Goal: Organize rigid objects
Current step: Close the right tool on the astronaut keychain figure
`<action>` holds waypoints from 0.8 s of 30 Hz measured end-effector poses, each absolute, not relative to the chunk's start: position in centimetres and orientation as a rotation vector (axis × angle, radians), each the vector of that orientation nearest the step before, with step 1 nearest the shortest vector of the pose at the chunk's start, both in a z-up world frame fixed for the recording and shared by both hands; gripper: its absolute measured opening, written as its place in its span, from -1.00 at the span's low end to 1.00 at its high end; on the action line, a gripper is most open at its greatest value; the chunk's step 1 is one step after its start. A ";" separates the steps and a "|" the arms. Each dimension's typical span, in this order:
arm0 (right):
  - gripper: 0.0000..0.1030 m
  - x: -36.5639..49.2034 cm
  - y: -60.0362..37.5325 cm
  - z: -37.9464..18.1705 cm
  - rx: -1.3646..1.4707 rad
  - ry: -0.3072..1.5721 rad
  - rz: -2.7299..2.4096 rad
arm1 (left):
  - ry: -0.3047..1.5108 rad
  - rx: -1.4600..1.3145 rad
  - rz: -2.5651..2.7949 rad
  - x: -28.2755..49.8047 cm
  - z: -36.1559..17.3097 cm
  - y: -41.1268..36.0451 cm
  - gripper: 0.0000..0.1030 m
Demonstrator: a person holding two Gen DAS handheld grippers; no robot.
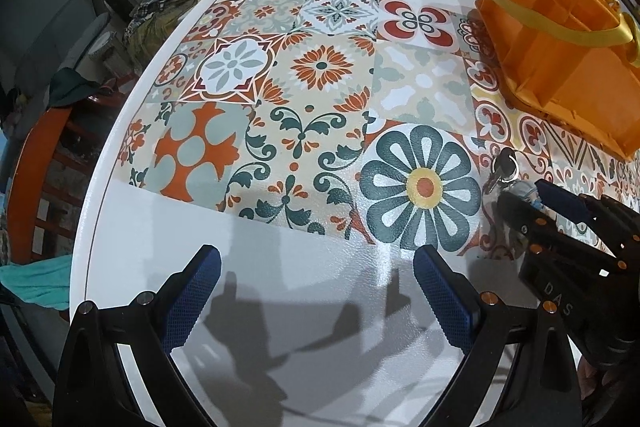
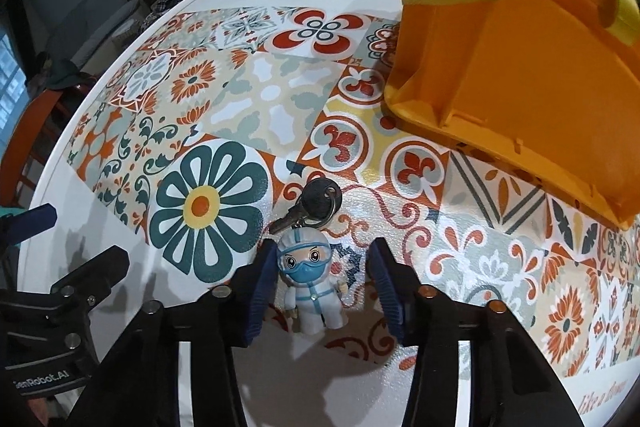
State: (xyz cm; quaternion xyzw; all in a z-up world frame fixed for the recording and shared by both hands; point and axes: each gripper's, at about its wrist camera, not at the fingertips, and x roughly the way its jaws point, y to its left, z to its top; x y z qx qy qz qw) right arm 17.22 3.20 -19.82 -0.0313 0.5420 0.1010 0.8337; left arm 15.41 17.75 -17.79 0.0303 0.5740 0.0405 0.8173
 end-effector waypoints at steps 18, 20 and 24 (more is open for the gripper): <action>-0.48 14.5 1.0 -16.3 -0.015 1.112 0.214 | 1.166 0.053 0.030 14.5 -15.1 16.3 0.91; -0.48 13.9 0.6 -15.6 -0.003 1.100 0.208 | 1.157 0.048 0.012 14.3 -14.5 16.0 0.91; -0.48 12.9 -0.2 -14.1 0.024 1.072 0.194 | 1.131 0.052 -0.024 13.9 -13.2 15.2 0.91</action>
